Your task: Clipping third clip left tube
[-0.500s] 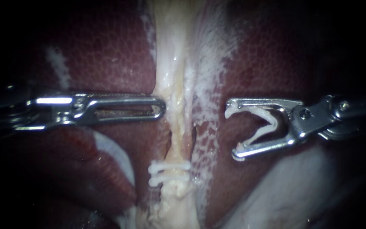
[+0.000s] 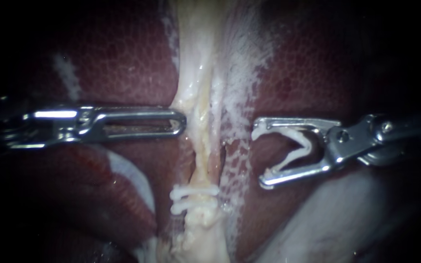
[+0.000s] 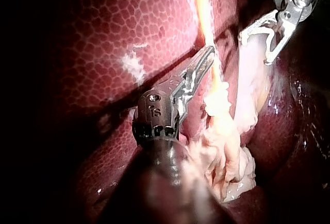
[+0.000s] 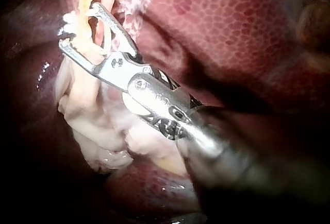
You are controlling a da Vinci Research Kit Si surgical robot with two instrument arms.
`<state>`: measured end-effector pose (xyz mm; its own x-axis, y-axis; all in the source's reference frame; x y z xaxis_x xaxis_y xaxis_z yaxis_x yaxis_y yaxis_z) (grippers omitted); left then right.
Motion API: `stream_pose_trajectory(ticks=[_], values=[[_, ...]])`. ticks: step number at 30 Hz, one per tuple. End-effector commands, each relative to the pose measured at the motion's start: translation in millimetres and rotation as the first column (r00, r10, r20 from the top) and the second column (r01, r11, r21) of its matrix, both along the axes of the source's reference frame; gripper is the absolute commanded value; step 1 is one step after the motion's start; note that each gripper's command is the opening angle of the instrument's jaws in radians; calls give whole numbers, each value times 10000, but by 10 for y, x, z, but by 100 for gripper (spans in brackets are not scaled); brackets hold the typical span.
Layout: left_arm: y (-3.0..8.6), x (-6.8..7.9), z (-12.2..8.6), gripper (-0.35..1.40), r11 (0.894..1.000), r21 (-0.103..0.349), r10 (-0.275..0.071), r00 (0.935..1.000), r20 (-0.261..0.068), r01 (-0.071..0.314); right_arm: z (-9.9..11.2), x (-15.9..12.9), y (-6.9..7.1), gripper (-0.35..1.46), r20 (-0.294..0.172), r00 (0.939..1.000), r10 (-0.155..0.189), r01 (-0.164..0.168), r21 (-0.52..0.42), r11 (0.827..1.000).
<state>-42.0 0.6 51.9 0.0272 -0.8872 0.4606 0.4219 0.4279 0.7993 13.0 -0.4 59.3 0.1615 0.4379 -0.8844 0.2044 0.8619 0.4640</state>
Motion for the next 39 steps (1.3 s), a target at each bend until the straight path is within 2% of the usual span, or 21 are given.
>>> stream_pose_trajectory(ticks=[1,8,11,16,21,32,39], values=[[1,3,-4,-35,10000,6,-23,10000,58,23,5,5,-4,60,-5,10000,-40,40,41,10000],[3,13,-22,-35,9998,63,-170,9997,158,169,44,39,-30,60,35,9999,-105,104,309,9995],[3,13,-27,-35,9999,12,-169,9997,170,169,56,51,-35,60,24,9999,-151,151,372,9992],[2,13,-30,-35,9999,-38,-150,9998,158,151,64,70,-36,60,-6,9998,-202,202,413,9989],[2,14,-30,-35,9999,-38,-147,9998,160,147,64,89,-36,60,-101,9994,-322,326,419,9986],[1,14,-30,-35,9999,-42,-146,9998,158,147,56,108,-40,60,-235,9983,-529,542,597,9967],[1,14,-29,-35,9999,-45,-144,9998,159,145,38,110,-37,58,-387,9962,-783,819,1007,9915]])
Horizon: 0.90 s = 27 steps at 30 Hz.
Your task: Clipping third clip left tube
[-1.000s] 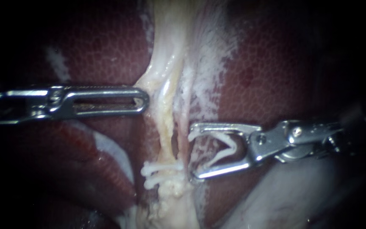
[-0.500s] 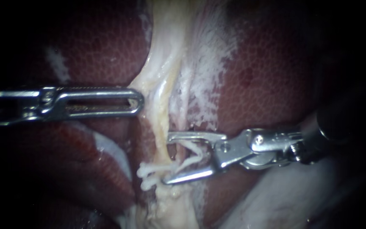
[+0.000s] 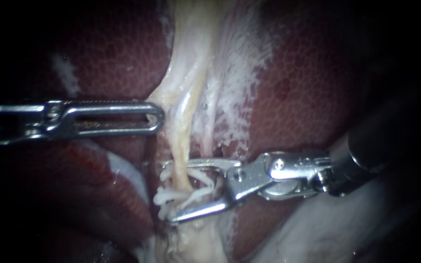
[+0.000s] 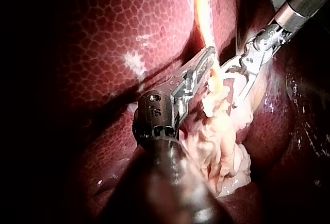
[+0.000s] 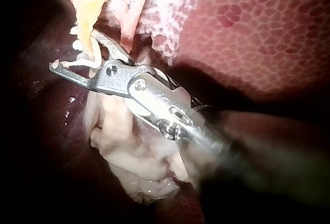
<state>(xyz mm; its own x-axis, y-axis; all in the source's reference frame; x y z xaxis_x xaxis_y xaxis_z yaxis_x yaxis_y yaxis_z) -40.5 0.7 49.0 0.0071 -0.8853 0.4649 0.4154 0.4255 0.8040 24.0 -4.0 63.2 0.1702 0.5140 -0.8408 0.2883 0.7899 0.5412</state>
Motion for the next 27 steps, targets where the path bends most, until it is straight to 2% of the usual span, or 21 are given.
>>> stream_pose_trajectory(ticks=[1,10,22,27], values=[[0,0,1,-35,10000,-2,0,10000,0,0,-2,1,1,58,-14,10000,-29,29,55,10000],[-1,-1,2,-35,10000,-12,-2,10000,-5,2,-10,10,19,57,-76,9999,-71,72,171,9998],[-3,-2,4,-35,10000,-25,-8,10000,-13,8,-23,10,70,53,-96,10000,-10,15,475,9989],[-3,-3,4,-35,10000,-26,-9,10000,-14,9,-25,12,76,53,-96,10000,3,2,513,9987]])
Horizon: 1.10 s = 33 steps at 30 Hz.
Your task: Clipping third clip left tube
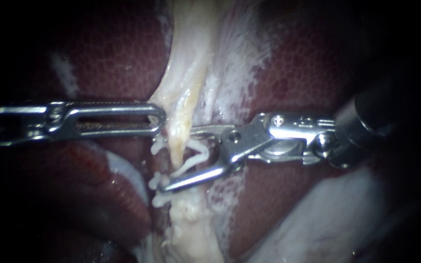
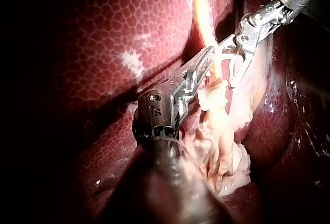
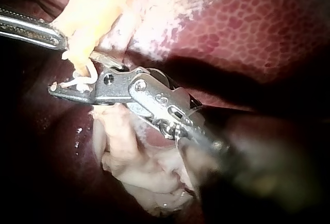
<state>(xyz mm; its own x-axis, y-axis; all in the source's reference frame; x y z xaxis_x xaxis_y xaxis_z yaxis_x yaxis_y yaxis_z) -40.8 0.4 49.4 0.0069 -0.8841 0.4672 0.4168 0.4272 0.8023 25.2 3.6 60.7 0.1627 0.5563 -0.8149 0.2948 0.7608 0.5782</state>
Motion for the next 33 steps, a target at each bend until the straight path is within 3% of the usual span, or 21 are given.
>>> stream_pose_trajectory(ticks=[1,5,6,9,16,33], values=[[0,0,0,-35,10000,0,-1,10000,-2,1,0,1,-1,52,3,10000,14,-14,-3,10000],[0,0,0,-35,10000,0,-1,10000,-2,1,1,1,-2,40,19,10000,11,-11,46,10000],[0,0,0,-35,10000,0,-1,10000,-2,1,2,0,-1,28,84,10000,5,-7,273,9996],[0,0,0,-35,10000,0,3,10000,1,-3,5,-6,0,-35,307,9995,-36,3,1059,9944],[0,0,0,-35,10000,1,3,10000,2,-3,15,-11,7,-35,304,9995,-46,13,1057,9944],[1,0,0,-35,10000,3,5,10000,4,-5,18,-12,3,-35,296,9995,-63,32,1025,9947]])
